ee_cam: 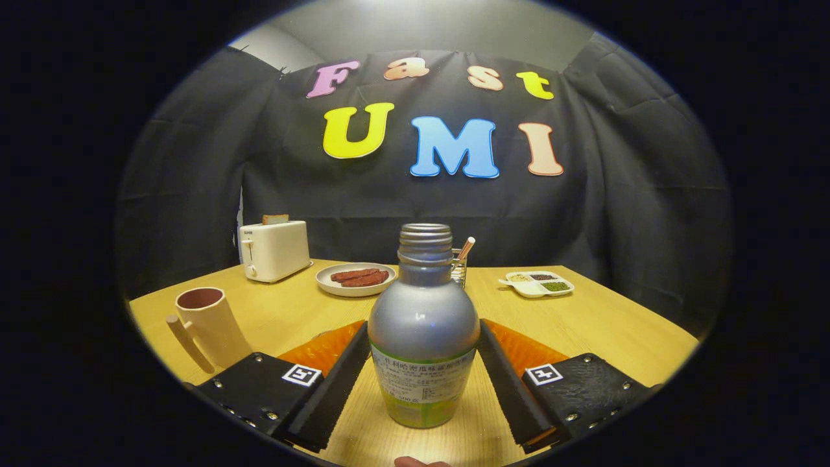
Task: Take the bottle from table, then pour the juice into the cup, finally place the bottle on the coaster
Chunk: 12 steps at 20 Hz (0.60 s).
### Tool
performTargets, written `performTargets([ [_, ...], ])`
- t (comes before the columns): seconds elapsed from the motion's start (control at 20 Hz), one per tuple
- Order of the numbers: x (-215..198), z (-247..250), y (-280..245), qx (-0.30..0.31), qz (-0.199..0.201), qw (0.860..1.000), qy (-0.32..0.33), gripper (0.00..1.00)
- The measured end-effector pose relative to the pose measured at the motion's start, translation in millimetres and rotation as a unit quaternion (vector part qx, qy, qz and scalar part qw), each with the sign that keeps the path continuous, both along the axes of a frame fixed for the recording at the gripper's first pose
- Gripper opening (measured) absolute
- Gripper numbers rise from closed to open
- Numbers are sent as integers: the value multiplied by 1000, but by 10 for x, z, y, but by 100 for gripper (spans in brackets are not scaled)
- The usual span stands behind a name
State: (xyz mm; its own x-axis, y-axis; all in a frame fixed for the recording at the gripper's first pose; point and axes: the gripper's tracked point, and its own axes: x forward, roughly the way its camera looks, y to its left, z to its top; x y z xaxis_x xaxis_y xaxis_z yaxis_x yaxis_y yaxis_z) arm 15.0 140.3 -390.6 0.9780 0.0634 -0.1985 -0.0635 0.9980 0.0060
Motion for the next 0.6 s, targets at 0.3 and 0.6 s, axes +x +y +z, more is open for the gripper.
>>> performTargets([
  [0.3,72,126,377,-72,57,996,-16,81],
  [0.6,208,437,852,-216,110,969,-53,81],
])
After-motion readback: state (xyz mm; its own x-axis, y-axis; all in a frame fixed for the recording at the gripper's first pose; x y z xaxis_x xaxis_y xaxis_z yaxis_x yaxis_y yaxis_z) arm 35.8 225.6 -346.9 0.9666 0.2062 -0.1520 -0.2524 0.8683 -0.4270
